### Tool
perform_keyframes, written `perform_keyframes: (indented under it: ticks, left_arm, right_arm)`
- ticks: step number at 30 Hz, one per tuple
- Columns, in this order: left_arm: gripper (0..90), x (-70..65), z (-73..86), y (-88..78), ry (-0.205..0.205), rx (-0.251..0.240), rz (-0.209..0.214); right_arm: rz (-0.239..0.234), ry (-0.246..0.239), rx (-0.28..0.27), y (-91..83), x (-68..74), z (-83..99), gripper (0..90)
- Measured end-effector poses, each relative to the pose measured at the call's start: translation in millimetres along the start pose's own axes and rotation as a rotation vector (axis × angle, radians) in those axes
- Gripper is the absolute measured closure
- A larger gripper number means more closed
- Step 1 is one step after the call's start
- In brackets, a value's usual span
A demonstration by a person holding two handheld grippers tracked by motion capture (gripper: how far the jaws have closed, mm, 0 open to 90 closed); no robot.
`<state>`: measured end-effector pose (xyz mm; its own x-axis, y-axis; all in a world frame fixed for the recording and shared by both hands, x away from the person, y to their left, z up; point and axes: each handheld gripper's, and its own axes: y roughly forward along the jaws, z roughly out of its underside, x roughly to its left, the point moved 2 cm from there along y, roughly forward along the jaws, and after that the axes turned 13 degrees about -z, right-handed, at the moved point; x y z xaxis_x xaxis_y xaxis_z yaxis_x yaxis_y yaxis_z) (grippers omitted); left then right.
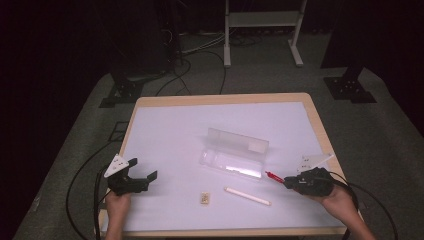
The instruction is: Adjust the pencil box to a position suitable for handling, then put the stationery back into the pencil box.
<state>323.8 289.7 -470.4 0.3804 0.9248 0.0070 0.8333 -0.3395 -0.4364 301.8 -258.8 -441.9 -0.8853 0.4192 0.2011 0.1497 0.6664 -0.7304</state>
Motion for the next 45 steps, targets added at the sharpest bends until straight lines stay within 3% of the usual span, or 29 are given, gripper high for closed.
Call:
perform_keyframes:
  ticks: [25,45]
  left_arm:
    - [0.0,0.1,0.2,-0.8,0.000,-0.007,0.000]
    - [0.0,0.0,0.0,0.6,0.002,0.001,-0.001]
  right_arm:
    - [-0.025,-0.078,0.019,2.5,2.8,-51.4,79.0]
    - [-0.037,-0.105,0.033,8.7,0.8,-75.5,79.1]
